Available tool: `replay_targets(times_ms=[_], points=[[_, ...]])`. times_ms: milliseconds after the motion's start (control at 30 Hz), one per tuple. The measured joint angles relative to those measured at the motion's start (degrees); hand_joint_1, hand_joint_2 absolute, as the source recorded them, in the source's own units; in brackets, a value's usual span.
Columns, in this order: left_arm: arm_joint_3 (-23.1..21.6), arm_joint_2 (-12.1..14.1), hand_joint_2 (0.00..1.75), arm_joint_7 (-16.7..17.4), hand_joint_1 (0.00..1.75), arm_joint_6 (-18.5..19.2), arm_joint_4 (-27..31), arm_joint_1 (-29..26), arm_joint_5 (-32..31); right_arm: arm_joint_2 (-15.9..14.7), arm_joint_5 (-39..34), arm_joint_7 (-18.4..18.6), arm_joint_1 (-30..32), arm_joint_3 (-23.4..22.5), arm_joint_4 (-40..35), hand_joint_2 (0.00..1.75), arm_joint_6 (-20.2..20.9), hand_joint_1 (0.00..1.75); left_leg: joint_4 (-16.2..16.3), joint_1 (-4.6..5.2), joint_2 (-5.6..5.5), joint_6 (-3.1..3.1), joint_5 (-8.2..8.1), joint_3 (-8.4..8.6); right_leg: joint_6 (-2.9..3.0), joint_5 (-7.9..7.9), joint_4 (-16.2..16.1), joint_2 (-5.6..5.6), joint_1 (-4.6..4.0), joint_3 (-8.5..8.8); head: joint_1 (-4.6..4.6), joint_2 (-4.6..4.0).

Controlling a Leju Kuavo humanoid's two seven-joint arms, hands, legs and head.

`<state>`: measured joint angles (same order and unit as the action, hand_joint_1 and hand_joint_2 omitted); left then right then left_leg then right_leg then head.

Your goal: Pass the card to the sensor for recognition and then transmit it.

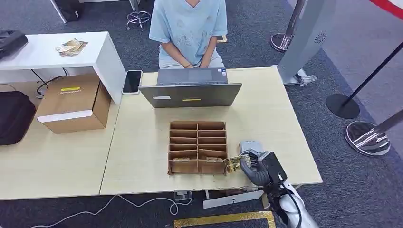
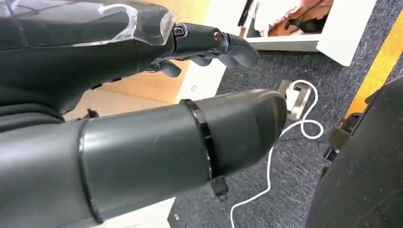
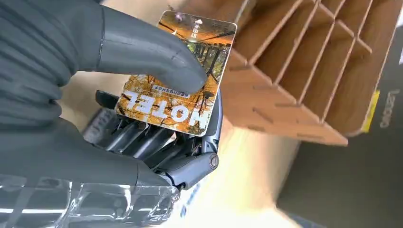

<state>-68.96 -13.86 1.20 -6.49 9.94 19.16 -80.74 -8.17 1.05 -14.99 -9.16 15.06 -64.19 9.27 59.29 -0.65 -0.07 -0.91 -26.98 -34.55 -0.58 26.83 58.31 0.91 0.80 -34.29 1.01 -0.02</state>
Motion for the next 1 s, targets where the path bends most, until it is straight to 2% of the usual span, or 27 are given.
replay_targets(times_ms=[267, 500, 600, 700, 833, 1000], points=[[0.00, 0.02, 0.00, -0.09, 0.00, 0.00, 0.00, 0.00, 0.33, 0.02, 0.11, -1.05, -1.75, -1.96, -2.60, 1.75, -1.99, 1.75, 0.02, 0.00, 0.00, 0.00, 0.00, 0.01, 0.00, 0.00, 0.00, 0.00, 0.00, 0.00, 0.00, 0.00], [0.00, 0.02, 0.00, -0.11, 0.00, 0.00, 0.00, 0.01, 0.33, 0.04, -0.85, -1.24, -1.88, -3.28, -5.27, 1.75, -1.18, 1.75, 0.01, 0.00, 0.00, 0.00, 0.00, 0.00, 0.00, 0.00, 0.00, 0.00, 0.00, 0.00, 0.00, 0.00], [0.00, 0.02, 0.00, -0.11, 0.00, 0.00, 0.00, 0.01, 0.42, 0.11, 1.86, -0.37, -2.25, -3.23, -5.25, 1.75, -2.76, 1.75, 0.01, 0.00, 0.00, 0.00, 0.00, 0.00, 0.00, 0.00, 0.00, 0.00, 0.00, 0.00, 0.00, 0.00], [0.00, 0.02, 0.00, -0.07, 0.00, 0.00, 0.00, 0.01, 0.87, 0.26, 9.95, 1.77, -2.99, -2.58, -4.87, 1.75, -8.05, 1.75, 0.01, 0.00, 0.00, 0.00, 0.00, 0.00, 0.00, 0.00, 0.01, 0.00, 0.00, 0.01, 0.00, 0.00], [0.00, 0.02, 0.00, -0.04, 0.00, 0.00, 0.00, 0.01, 0.94, 0.61, 13.36, 2.65, -3.55, -1.22, -3.60, 1.75, -8.61, 1.75, 0.01, 0.00, 0.00, 0.00, 0.00, 0.00, 0.00, 0.00, 0.01, 0.00, 0.00, 0.01, 0.00, 0.00], [0.00, 0.00, 0.00, -0.04, 0.00, 0.00, 0.00, 0.01, 0.92, 1.36, 13.88, 2.82, -4.64, -0.57, -1.09, 1.75, -9.24, 1.75, 0.01, 0.00, 0.00, 0.00, 0.00, 0.00, 0.00, 0.00, 0.01, 0.00, 0.00, 0.00, 0.02, 0.00]])
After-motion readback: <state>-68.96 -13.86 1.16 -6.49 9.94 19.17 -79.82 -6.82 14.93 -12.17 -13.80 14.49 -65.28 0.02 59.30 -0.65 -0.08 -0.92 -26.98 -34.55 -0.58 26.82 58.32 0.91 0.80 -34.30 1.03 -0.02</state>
